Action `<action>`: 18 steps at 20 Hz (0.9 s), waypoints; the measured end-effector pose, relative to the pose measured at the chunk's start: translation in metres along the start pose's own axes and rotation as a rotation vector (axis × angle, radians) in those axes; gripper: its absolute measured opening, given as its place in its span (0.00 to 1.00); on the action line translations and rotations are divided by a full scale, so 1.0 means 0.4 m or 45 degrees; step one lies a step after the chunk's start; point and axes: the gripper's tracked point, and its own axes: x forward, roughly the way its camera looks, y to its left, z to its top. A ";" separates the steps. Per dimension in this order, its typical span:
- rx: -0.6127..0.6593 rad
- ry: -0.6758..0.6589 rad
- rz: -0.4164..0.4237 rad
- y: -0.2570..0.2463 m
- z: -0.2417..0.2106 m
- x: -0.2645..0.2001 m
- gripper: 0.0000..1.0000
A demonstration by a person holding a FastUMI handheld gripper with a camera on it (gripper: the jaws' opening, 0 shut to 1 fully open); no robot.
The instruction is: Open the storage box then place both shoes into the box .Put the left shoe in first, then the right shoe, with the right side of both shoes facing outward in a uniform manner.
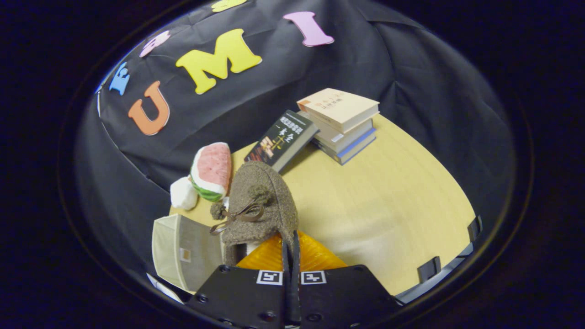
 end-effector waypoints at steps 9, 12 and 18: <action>-0.023 -0.049 0.085 0.508 -0.098 -0.068 0.00; -0.065 -0.016 0.068 0.615 -0.177 -0.030 0.00; -0.148 0.027 -0.097 0.657 -0.314 0.070 0.00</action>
